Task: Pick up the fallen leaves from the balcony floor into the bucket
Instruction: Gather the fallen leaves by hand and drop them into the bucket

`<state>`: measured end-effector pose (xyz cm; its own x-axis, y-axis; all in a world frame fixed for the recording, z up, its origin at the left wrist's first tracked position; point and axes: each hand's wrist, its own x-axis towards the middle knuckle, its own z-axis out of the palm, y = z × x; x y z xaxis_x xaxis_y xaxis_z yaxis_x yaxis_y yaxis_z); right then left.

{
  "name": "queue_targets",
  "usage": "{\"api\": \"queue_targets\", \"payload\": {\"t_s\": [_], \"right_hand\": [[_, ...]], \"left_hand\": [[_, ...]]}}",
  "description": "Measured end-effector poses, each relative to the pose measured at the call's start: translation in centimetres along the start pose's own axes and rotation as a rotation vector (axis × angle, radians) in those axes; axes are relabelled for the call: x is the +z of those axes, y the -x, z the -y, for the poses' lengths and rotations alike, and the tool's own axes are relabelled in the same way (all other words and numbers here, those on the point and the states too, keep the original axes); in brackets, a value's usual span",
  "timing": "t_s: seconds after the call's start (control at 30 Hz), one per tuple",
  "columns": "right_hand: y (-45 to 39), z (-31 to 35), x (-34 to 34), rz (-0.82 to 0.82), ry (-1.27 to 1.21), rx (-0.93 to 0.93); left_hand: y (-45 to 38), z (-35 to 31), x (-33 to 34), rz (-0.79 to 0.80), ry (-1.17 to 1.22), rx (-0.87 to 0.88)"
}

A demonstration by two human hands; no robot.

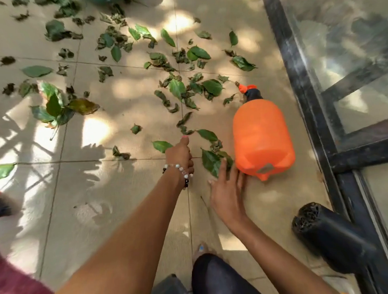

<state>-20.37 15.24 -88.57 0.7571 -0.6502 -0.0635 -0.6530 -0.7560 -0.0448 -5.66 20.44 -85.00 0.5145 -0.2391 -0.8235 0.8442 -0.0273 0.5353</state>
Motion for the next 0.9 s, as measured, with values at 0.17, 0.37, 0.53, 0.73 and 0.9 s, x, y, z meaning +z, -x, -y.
{"api": "queue_targets", "payload": {"t_s": [0.17, 0.37, 0.53, 0.73, 0.9], "right_hand": [[-1.4, 0.5, 0.6, -0.035, -0.154, 0.043], [-1.5, 0.0, -0.1, -0.103, -0.087, -0.174], [-3.2, -0.2, -3.9, -0.053, -0.32, -0.048], [-5.5, 1.0, -8.8, -0.023, -0.624, 0.024], [-4.8, 3.3, -8.0, -0.012, -0.538, -0.19]], "left_hand": [[0.3, -0.6, -0.5, 0.046, -0.059, 0.018], [0.6, -0.4, -0.9, 0.056, -0.135, 0.043], [0.3, -0.2, -0.8, -0.059, -0.217, 0.125], [0.6, -1.0, 0.9, 0.001, -0.343, 0.108], [1.7, -1.0, 2.2, 0.291, 0.028, -0.137]]}}
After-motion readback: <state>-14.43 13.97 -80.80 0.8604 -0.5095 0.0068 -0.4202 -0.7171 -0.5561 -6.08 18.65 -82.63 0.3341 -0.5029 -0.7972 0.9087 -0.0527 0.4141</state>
